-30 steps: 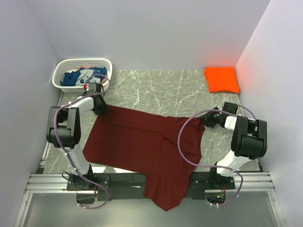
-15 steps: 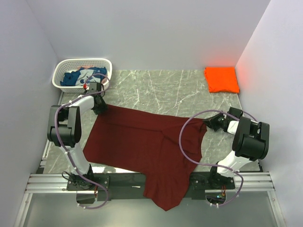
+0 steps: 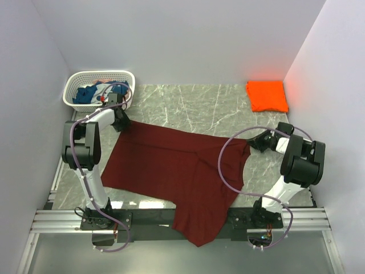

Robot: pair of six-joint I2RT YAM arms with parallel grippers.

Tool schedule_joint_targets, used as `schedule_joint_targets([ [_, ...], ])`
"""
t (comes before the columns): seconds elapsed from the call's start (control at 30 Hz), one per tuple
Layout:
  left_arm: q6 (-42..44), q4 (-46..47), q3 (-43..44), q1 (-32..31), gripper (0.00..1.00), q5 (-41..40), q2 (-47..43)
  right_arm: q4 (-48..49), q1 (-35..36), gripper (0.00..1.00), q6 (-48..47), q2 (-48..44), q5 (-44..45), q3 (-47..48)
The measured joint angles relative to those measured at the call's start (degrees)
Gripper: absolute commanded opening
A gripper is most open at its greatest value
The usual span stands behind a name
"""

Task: Fold and stack the t-shirts
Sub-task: Fold the tshirt

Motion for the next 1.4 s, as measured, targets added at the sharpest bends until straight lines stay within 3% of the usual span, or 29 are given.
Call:
schedule_joint_targets([
  [0.2,-0.3,0.3,2.2,0.4,0.53,0.3,1.7,-3.7,-0.1,0.15,-2.7,2.7,1.1,5.9],
  [0.33,-0.4,-0.3,2.2,0.6,0.62,0.3,1.2,-6.6,0.3,0.37,-5.1,1.6,3.0,7.8],
  [0.5,-0.4,-2.3,1.8,0.1,0.77,0.3,-4.3,-14.4,3.6,0.47,-7.9,-5.8,10.4,8.4],
  [0.63,-0.8,-2.9,0.1,-0.7,0.89,-0.3,-14.1,-20.6,9.4,0.45,-10.1,-14.1,19.1,9.1],
  [0.93,0.6,-4.6,-14.1,-2.1,0.92,-5.4,-39.4,-28.9,36.5,0.39,-15.6,-27.5,29.7,8.2],
  [1.0,1.2,-4.9,-18.3,-2.7,0.96,-6.3,-44.0,-30.9,41.1,0.38,-16.2,-28.0,30.8,7.5],
  [1.17,2.4,-5.1,-27.5,-4.2,0.94,-7.8,-51.8,-35.6,50.4,0.35,-16.7,-26.3,34.1,6.7],
  [1.4,3.6,-4.3,-32.0,-4.5,0.91,-9.0,-52.5,-38.8,61.0,0.27,-18.1,-16.9,40.1,8.0],
])
